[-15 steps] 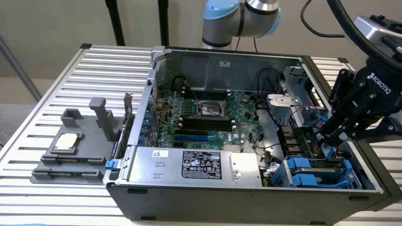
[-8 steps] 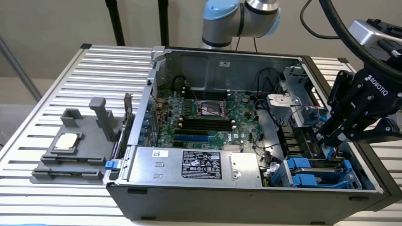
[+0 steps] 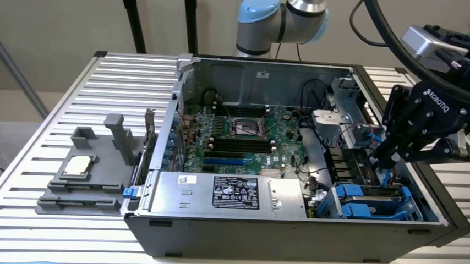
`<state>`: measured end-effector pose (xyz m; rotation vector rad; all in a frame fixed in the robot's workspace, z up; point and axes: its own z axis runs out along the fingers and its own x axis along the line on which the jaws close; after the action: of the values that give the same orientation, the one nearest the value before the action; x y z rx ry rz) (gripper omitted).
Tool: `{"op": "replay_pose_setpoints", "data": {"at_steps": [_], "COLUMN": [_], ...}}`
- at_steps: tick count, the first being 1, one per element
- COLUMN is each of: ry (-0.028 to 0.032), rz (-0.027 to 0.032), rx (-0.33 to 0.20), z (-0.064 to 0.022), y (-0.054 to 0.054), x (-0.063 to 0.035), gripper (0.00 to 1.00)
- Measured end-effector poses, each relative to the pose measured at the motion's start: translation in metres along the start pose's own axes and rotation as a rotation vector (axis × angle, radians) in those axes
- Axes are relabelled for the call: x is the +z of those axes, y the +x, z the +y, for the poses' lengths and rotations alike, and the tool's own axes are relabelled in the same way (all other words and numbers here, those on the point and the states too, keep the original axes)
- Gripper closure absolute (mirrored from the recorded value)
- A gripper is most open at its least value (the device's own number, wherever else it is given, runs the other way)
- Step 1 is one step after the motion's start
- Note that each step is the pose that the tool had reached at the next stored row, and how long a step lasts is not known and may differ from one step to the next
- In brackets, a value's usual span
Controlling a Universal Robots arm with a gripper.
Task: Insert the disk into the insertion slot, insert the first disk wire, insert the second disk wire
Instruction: 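Insert the second disk wire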
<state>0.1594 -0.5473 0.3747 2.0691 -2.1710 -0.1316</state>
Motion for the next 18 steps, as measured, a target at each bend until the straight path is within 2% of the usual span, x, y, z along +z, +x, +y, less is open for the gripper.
{"op": "replay_pose_setpoints", "data": {"at_steps": [1,3,4,6,9,14,18], "ry": [0.0007,0.002,0.0032,0.0066,0.0106,0.0124,0.0131], "rz": [-0.0001,-0.0001,-0.0002,-0.0005,-0.0005,-0.0004,-0.0018], "rx": [0.0,0.0,0.0,0.0,0.0,-0.002,-0.002], "z": [0.0,-0.0001,0.0,0.0,0.0031,0.0181,0.0193], "y": [-0.001,-0.001,-0.002,-0.002,-0.002,-0.001,0.002], "x": [0.0003,0.0005,0.0006,0.0008,0.0012,0.0037,0.0051], "gripper": [0.76,0.76,0.8,0.82,0.83,0.83,0.83]}}
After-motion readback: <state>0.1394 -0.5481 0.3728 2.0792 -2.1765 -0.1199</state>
